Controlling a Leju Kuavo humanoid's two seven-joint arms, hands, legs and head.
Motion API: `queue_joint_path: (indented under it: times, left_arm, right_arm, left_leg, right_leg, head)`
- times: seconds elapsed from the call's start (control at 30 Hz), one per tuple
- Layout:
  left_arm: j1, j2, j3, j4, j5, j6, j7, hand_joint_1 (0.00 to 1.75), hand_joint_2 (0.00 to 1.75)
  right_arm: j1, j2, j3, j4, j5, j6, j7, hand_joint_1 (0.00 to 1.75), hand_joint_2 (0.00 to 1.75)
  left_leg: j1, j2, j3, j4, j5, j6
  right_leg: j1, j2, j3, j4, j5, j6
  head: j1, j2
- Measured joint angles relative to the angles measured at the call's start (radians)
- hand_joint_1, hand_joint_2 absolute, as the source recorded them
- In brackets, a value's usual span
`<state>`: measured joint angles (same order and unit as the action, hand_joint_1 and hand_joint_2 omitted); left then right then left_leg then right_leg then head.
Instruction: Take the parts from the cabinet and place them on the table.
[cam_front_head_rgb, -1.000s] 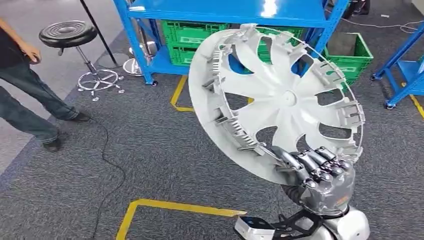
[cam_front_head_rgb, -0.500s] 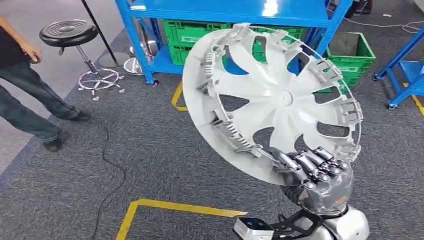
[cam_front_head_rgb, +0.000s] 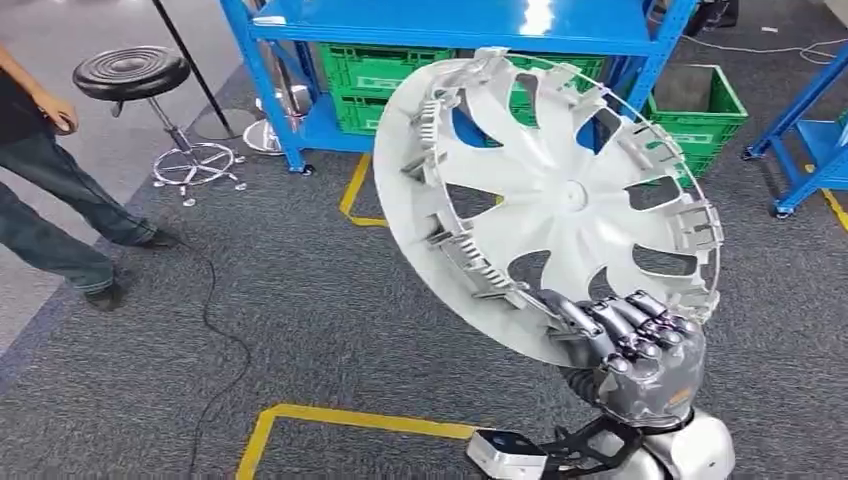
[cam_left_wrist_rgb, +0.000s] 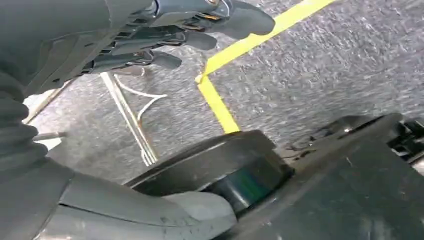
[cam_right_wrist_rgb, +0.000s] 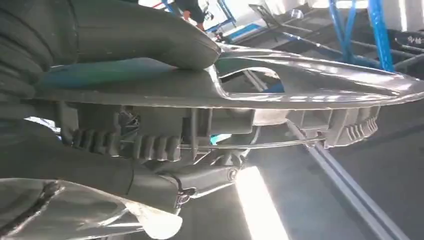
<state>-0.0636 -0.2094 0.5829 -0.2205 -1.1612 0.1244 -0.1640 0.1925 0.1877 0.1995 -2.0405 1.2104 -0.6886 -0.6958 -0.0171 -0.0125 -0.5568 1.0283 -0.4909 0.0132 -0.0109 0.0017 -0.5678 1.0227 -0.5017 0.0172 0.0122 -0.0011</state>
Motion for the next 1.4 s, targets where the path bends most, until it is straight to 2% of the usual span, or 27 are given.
queue_joint_path:
  times: [0.07,0.1,0.13,0.2,0.23,0.27,0.3,0.33,0.37,0.4,0.43,0.47,0.57,0.6,0.63,0.73,0.77,0.8,0.83,0.9,0.93,0.97,1.0,1.03,1.07,1.23,1.4]
  left_arm:
    - [0.001,0.000,0.000,0.000,0.000,0.000,0.000,0.00,1.75]
    - [0.001,-0.003,0.000,0.000,0.000,0.000,0.000,0.00,1.75]
    - [0.000,-0.003,0.000,0.000,0.000,0.000,0.000,0.00,1.75]
    - [0.001,-0.003,0.000,0.000,0.000,0.000,0.000,0.00,1.75]
    - [0.001,-0.003,0.000,0.000,0.000,0.000,0.000,0.00,1.75]
    - [0.001,-0.003,0.000,0.000,0.000,0.000,0.000,0.00,1.75]
    - [0.001,-0.003,0.000,0.000,0.000,0.000,0.000,0.00,1.75]
    - [0.001,-0.003,0.000,0.000,0.000,0.000,0.000,0.00,1.75]
    - [0.002,-0.004,0.000,0.000,0.000,0.000,0.000,0.00,1.75]
    - [0.002,-0.005,0.000,0.000,0.000,0.000,0.000,0.00,1.75]
    - [0.002,-0.005,0.000,0.000,0.000,0.000,0.000,0.00,1.75]
    - [0.003,-0.005,0.000,0.000,0.000,0.000,0.000,0.00,1.75]
    - [0.002,-0.003,0.000,0.000,0.000,0.000,0.000,0.00,1.75]
    - [0.002,-0.001,0.000,0.000,0.000,0.000,0.000,0.00,1.75]
    - [0.002,-0.002,0.000,0.000,0.000,0.000,0.000,0.00,1.75]
    - [-0.004,0.004,0.001,0.000,0.002,0.000,-0.002,0.00,1.75]
    - [-0.009,0.004,0.002,0.000,0.003,0.000,-0.003,0.00,1.75]
    - [-0.011,0.004,0.001,0.000,0.003,0.000,-0.003,0.00,1.75]
    - [-0.010,0.004,0.001,0.000,0.002,0.000,-0.003,0.00,1.75]
    - [-0.008,0.001,0.001,0.000,0.000,0.000,-0.002,0.00,1.75]
    - [-0.004,0.001,0.001,0.000,0.000,0.000,0.000,0.00,1.75]
    - [0.000,0.000,0.001,0.000,0.000,0.000,0.000,0.00,1.75]
    - [0.001,0.000,0.001,0.000,0.000,0.001,0.000,0.00,1.75]
    - [0.000,-0.001,0.001,0.000,0.000,0.002,0.000,0.00,1.75]
    - [0.001,-0.002,0.001,0.000,0.000,0.002,0.000,0.00,1.75]
    - [0.003,-0.003,0.001,0.000,0.000,0.006,0.002,0.00,1.75]
    - [0.003,-0.004,0.001,0.000,0.000,0.008,0.002,0.00,1.75]
  right_arm:
    - [0.001,0.000,0.000,0.000,0.000,0.000,0.000,1.75,1.75]
    - [0.002,0.000,0.000,0.000,0.000,0.000,0.000,1.75,1.75]
    - [0.001,0.000,0.000,0.000,0.000,0.000,0.000,1.75,1.75]
    - [0.001,0.000,0.000,0.000,0.000,0.000,0.000,1.75,1.75]
    - [0.001,0.000,0.000,0.000,-0.001,0.000,0.000,1.75,1.75]
    - [0.002,0.000,0.000,0.000,-0.002,0.000,0.000,1.75,1.75]
    - [0.003,0.000,0.000,0.000,-0.002,0.000,0.000,1.75,1.75]
    - [0.003,0.000,0.000,0.001,-0.002,0.000,0.000,1.75,1.75]
    - [0.003,0.000,0.000,0.001,-0.002,0.000,0.000,1.75,1.75]
    - [0.003,0.000,0.000,0.001,-0.003,0.000,0.000,1.75,1.75]
    - [0.001,0.000,0.000,0.002,-0.003,0.000,0.000,1.75,1.75]
    - [-0.001,0.000,0.000,0.001,-0.003,0.000,0.000,1.75,1.75]
    - [0.002,0.000,0.000,0.002,-0.003,0.000,0.000,1.75,1.75]
    - [0.002,0.000,0.000,0.002,-0.003,0.000,0.002,1.75,1.75]
    - [0.002,0.000,0.000,0.002,-0.003,0.000,0.002,1.75,1.75]
    - [0.001,0.001,0.000,0.002,-0.003,0.000,0.000,1.75,1.75]
    - [0.001,0.001,0.000,0.002,-0.003,0.000,0.000,1.75,1.75]
    - [0.001,0.001,0.000,0.002,-0.003,0.000,0.000,1.75,1.75]
    - [0.002,0.001,0.000,0.002,-0.003,0.000,0.000,1.75,1.75]
    - [0.002,0.001,0.000,0.002,-0.003,0.000,0.000,1.75,1.75]
    - [0.001,0.001,0.000,0.003,-0.003,0.000,0.000,1.75,1.75]
    - [0.001,0.001,0.000,0.003,-0.003,0.000,0.000,1.75,1.75]
    - [0.000,0.001,0.000,0.002,-0.004,0.000,0.000,1.75,1.75]
    - [0.001,0.001,0.000,0.003,-0.004,0.000,0.000,1.75,1.75]
    - [0.001,0.001,0.000,0.003,-0.004,0.000,0.000,1.75,1.75]
    - [-0.001,0.001,0.000,0.005,-0.002,0.000,0.000,1.75,1.75]
    - [-0.001,0.001,0.000,0.005,0.004,0.000,0.000,1.75,1.75]
  left_leg:
    - [0.005,-0.001,-0.001,-0.015,-0.002,0.010]
    - [0.010,-0.001,0.005,-0.022,0.002,0.014]
    - [0.010,-0.001,0.007,-0.023,0.002,0.017]
    - [0.009,0.000,0.007,-0.022,0.000,0.021]
    - [0.009,0.001,0.008,-0.021,-0.001,0.023]
    - [0.008,0.001,0.010,-0.021,-0.003,0.024]
    - [0.008,0.000,0.014,-0.021,-0.005,0.025]
    - [0.009,0.000,0.020,-0.021,-0.008,0.024]
    - [0.009,-0.002,0.028,-0.020,-0.014,0.023]
    - [0.009,-0.002,0.035,-0.019,-0.020,0.018]
    - [0.004,-0.002,0.033,-0.017,-0.024,0.012]
    - [0.002,-0.003,0.028,-0.008,-0.027,0.009]
    - [0.002,-0.001,0.029,-0.012,-0.027,-0.001]
    - [0.003,-0.001,0.028,-0.006,-0.039,-0.007]
    - [0.003,0.000,0.017,0.024,-0.057,-0.015]
    - [0.005,0.000,-0.092,0.254,-0.156,-0.027]
    - [0.005,0.000,-0.111,0.297,-0.161,-0.027]
    - [0.005,0.000,-0.108,0.292,-0.141,-0.026]
    - [0.005,0.000,-0.088,0.246,-0.099,-0.023]
    - [0.005,0.000,-0.022,0.080,0.002,-0.012]
    - [0.003,0.000,0.000,0.035,0.010,-0.006]
    - [-0.001,0.000,0.003,0.016,0.009,-0.002]
    - [-0.001,0.001,0.008,0.003,-0.004,0.003]
    - [0.002,0.000,0.008,-0.012,-0.007,0.001]
    - [0.003,-0.002,0.005,-0.012,-0.004,-0.007]
    - [0.002,-0.003,0.006,-0.011,-0.006,-0.003]
    - [0.000,-0.003,0.006,-0.011,-0.005,0.002]
  right_leg:
    - [0.004,-0.005,-0.003,-0.002,0.000,0.010]
    - [0.001,-0.004,-0.013,0.011,-0.014,0.014]
    - [0.001,-0.003,-0.030,0.049,-0.037,0.017]
    - [0.000,-0.003,-0.109,0.206,-0.105,0.021]
    - [0.000,-0.003,-0.146,0.275,-0.125,0.023]
    - [0.000,-0.003,-0.168,0.309,-0.123,0.024]
    - [-0.001,-0.004,-0.166,0.295,-0.095,0.024]
    - [-0.001,-0.004,-0.141,0.237,-0.049,0.023]
    - [-0.001,-0.004,-0.097,0.141,0.008,0.021]
    - [-0.001,-0.005,-0.057,0.054,0.047,0.020]
    - [0.002,-0.005,-0.039,0.037,0.026,0.018]
    - [0.002,-0.002,-0.024,0.005,0.018,0.012]
    - [0.002,0.002,-0.029,0.011,0.016,-0.001]
    - [-0.005,-0.002,-0.022,0.007,0.017,-0.007]
    - [-0.005,-0.002,-0.019,0.005,0.014,-0.011]
    - [-0.004,-0.006,-0.016,0.006,0.010,-0.021]
    - [-0.004,-0.006,-0.014,0.006,0.009,-0.021]
    - [-0.004,-0.005,-0.010,0.006,0.007,-0.022]
    - [-0.003,-0.003,-0.006,0.006,0.005,-0.022]
    - [-0.003,0.000,0.004,0.006,0.001,-0.020]
    - [-0.002,0.000,0.003,0.003,0.000,-0.018]
    - [0.004,0.003,0.002,0.008,-0.001,-0.014]
    - [0.003,0.003,-0.005,0.007,0.003,-0.008]
    - [0.007,0.000,-0.011,0.013,0.000,-0.008]
    - [0.008,-0.001,-0.012,0.009,0.003,-0.020]
    - [0.006,-0.003,-0.005,-0.001,0.008,-0.009]
    - [0.004,-0.003,-0.004,-0.005,0.011,-0.004]
  head:
    - [0.001,0.000]
    - [0.000,0.000]
    - [0.005,0.000]
    - [0.006,0.000]
    - [0.006,0.000]
    - [0.006,0.000]
    - [0.006,0.000]
    - [0.006,0.000]
    - [0.007,0.000]
    - [0.007,0.000]
    - [0.006,0.000]
    - [0.007,0.000]
    - [0.005,0.000]
    - [0.006,0.000]
    - [0.002,0.000]
    - [0.002,0.000]
    - [0.001,0.000]
    - [0.002,0.000]
    - [0.001,0.000]
    - [0.002,0.000]
    - [0.003,0.000]
    - [0.002,0.000]
    - [0.002,0.000]
    - [0.003,0.000]
    - [0.006,0.000]
    - [0.006,0.000]
    - [0.005,0.000]
